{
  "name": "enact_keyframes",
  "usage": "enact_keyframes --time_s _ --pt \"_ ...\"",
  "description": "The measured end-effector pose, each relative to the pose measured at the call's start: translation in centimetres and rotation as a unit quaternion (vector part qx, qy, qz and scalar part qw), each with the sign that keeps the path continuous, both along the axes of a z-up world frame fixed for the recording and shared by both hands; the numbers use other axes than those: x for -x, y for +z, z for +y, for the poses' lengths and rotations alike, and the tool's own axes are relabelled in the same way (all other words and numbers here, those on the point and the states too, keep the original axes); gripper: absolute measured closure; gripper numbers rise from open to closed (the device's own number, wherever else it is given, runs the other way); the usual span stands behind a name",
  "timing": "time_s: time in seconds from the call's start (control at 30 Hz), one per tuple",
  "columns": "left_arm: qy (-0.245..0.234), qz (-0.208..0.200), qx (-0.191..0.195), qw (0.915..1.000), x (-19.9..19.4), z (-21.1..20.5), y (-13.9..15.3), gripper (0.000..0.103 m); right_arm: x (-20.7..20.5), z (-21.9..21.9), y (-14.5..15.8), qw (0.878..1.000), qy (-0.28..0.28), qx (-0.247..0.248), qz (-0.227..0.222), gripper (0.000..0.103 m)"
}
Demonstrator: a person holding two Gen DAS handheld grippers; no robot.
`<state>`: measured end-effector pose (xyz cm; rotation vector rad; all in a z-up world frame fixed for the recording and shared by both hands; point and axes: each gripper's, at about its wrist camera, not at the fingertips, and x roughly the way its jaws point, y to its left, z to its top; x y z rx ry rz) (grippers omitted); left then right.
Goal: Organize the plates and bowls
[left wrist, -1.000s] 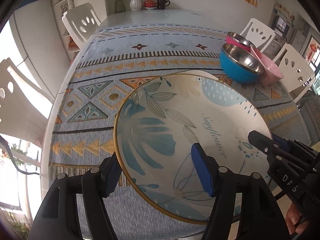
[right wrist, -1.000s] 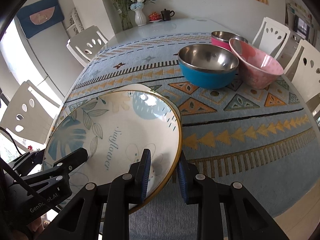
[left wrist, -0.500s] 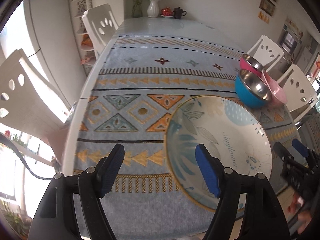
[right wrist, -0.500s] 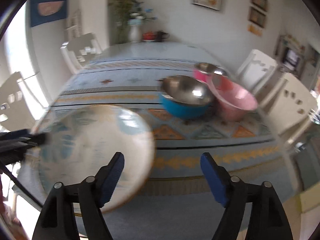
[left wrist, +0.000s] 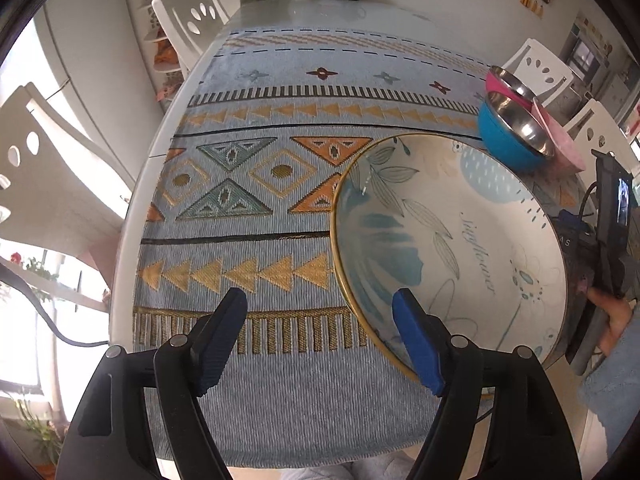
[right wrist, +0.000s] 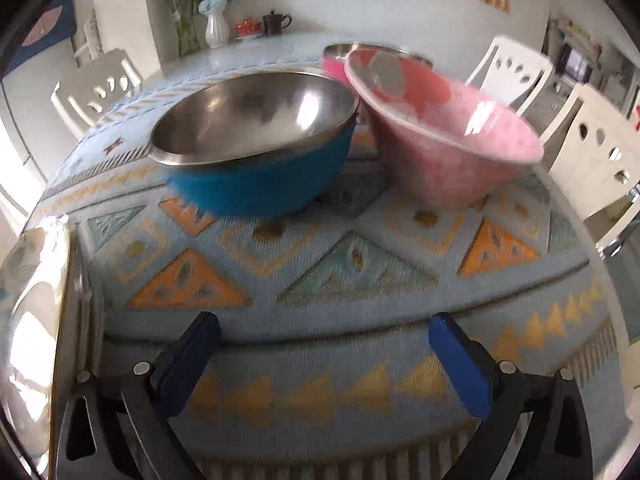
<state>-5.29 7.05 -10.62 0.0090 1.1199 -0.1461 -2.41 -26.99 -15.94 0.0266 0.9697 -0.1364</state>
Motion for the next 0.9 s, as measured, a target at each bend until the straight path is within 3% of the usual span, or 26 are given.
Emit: enact_keyframes --time_s 0.13,0.37,0.5,0.63,0.9 --pt "0.012 0.014 0.035 0.9992 -0.8 0.3 0.7 0.029 0.0 -0.1 0.0 1.0 0.002 -0.002 0.002 0.0" --pt "0.022 -0.009 0.085 0.9961 -1.6 -0.1 4.6 0.029 0.0 -0.2 0.0 1.0 0.003 -0.002 0.002 0.0" --pt "0.016 0.005 0.143 0.9896 -2.3 -1.0 6.0 0.029 -0.1 -0.1 0.0 1.0 0.003 -0.002 0.002 0.0" --pt "-0.008 -0.018 0.139 0.9902 -2.7 -2.5 7.3 0.029 -0.1 -0.2 0.0 1.0 0.003 -0.002 0.002 0.0" --pt "-0.021 0.002 0.172 0.9849 -3.6 -2.8 7.2 0.029 -0.1 -0.2 0.0 1.0 0.003 -0.002 0.002 0.0"
